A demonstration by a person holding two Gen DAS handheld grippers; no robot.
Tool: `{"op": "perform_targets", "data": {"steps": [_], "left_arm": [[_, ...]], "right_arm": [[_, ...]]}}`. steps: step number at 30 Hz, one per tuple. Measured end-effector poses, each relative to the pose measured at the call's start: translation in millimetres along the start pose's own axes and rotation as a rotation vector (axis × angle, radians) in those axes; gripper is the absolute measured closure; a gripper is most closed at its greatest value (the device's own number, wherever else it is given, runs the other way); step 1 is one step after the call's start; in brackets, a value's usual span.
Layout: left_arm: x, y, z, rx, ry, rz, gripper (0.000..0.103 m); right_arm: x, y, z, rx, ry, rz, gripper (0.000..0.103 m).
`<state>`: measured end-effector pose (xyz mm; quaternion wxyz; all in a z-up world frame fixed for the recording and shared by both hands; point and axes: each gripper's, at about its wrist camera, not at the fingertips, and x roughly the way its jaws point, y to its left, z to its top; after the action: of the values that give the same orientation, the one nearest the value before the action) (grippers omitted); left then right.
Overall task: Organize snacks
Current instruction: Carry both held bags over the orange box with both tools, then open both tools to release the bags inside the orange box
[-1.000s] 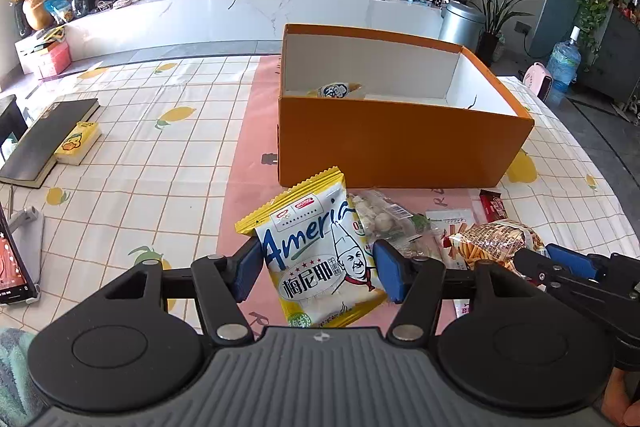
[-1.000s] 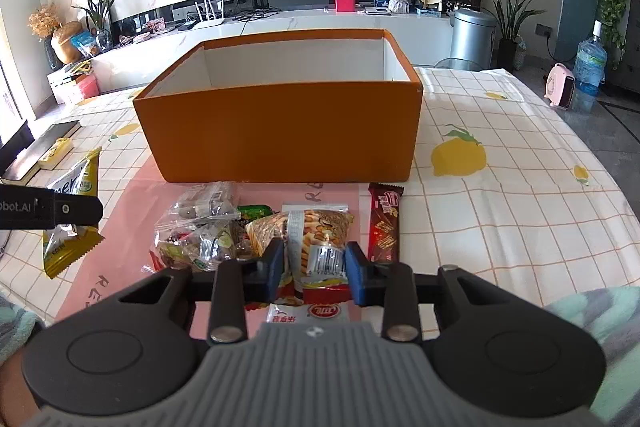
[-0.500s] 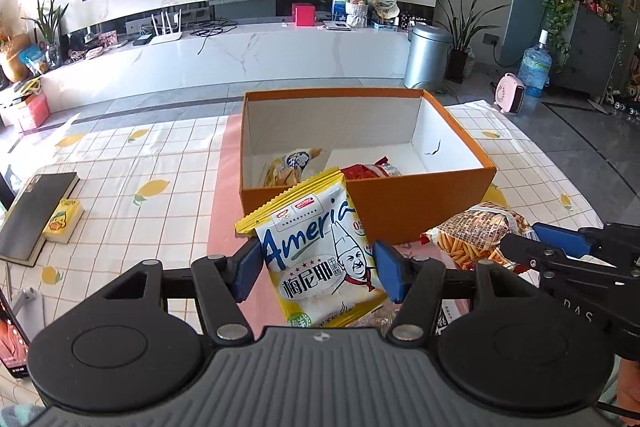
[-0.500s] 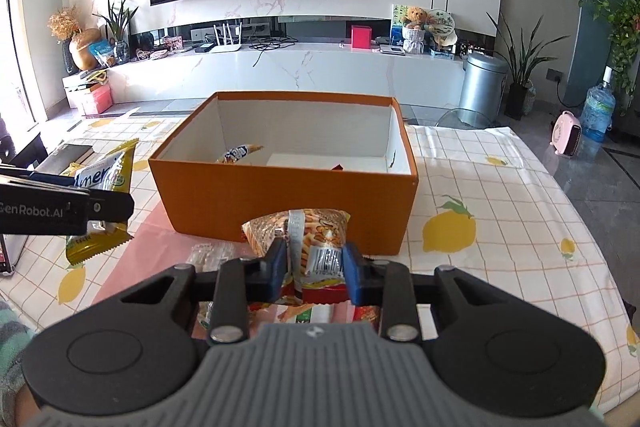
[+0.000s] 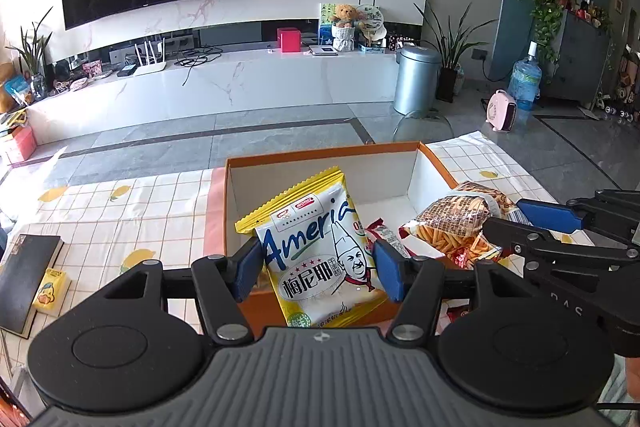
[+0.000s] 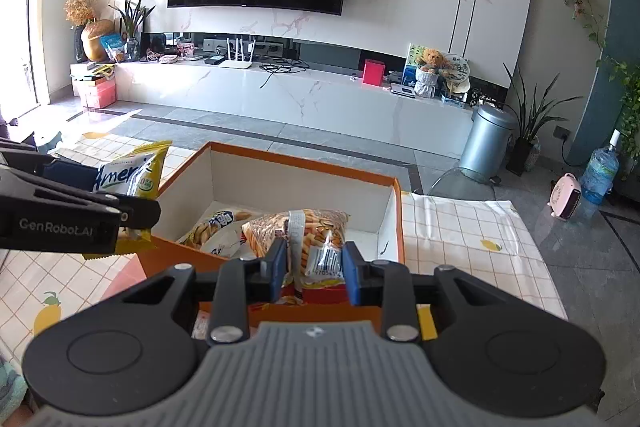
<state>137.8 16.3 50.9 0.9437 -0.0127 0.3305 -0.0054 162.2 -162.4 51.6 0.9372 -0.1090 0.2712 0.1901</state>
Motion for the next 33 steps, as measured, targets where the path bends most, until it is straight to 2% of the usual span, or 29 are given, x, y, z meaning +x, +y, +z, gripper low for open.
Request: {"op": "perform_targets", "data": {"steps": [7,12,20,25,33], "left_arm": [[33.0,2.8,18.2,-0.002,0.027,-0.017,0.035],[71.0,7.1,24.9,-0.008,0.118,-0.039,0.035],[126.1,10.0,18.7,0.023,0.251,-0.046,0.035],[152.8,13.1,13.6,0.027,0.332,-0.085,0.035],[177.4,10.7,10.1,0.058,0.412,-0.088,0.035]], "right_arm": [[43.5,-5.0,25.5,-0.034,0.044,0.010,0.076],[84.4,-1.5,31.5,-0.090,0.087,-0.012,0.076],[152.0,-4.7,23.5,-0.159,0.195,-0.045,0.076],[187.2,-8.0,17.3,-0.179,0.269,-0.049,0.076],[212.3,-7.6,10.1,-0.235,0.321,-0.058,0.076]]}}
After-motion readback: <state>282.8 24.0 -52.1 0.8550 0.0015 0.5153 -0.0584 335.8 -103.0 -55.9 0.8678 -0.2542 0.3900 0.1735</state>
